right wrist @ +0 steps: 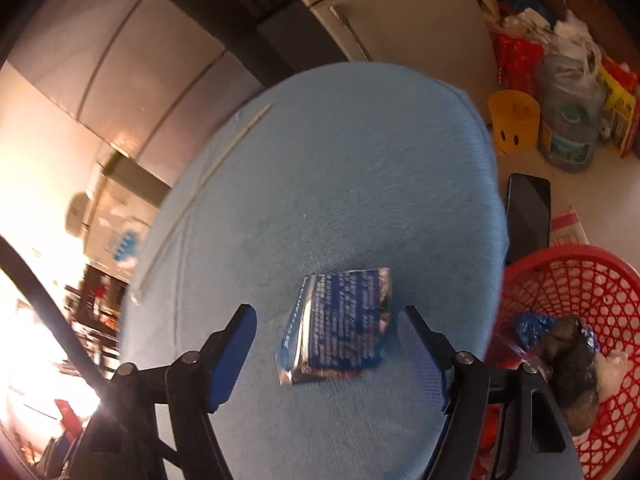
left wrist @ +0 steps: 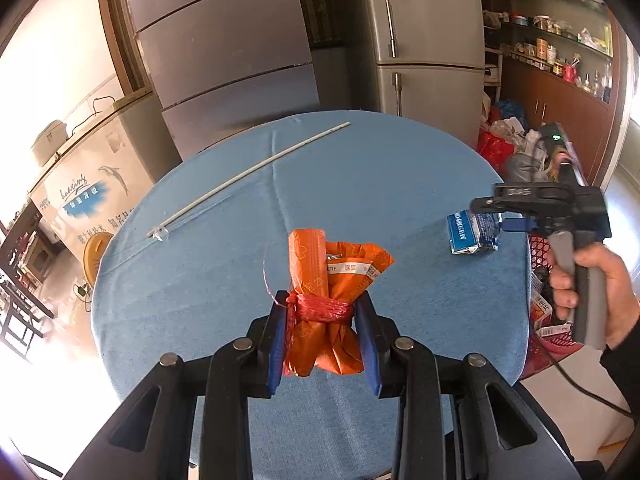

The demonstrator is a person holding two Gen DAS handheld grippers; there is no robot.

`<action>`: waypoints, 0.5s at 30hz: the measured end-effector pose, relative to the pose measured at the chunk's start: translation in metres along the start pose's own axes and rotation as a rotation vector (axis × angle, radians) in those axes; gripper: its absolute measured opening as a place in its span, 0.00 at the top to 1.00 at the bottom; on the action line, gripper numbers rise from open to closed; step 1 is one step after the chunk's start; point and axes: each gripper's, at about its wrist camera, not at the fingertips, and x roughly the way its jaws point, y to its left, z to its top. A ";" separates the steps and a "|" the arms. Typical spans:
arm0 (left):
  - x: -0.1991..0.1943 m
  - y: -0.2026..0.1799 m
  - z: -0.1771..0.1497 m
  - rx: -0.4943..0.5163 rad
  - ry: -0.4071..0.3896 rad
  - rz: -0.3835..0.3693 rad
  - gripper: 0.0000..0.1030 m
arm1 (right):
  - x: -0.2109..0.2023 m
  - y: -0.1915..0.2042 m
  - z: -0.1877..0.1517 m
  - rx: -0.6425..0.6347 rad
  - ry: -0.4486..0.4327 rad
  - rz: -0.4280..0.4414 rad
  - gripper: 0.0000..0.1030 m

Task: Collect trash

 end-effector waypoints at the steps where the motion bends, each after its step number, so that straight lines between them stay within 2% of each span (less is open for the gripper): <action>1: 0.000 0.001 0.001 0.001 0.001 0.000 0.67 | 0.008 0.007 0.001 -0.018 0.010 -0.026 0.25; 8: 0.002 0.001 0.001 -0.006 0.006 -0.010 0.67 | 0.042 0.052 -0.011 -0.217 0.047 -0.228 0.25; 11: 0.003 0.003 0.001 -0.007 0.006 -0.010 0.67 | 0.050 0.068 -0.020 -0.312 0.020 -0.306 0.24; 15: 0.003 0.006 0.002 -0.013 0.007 -0.008 0.67 | 0.056 0.075 -0.023 -0.372 -0.006 -0.333 0.25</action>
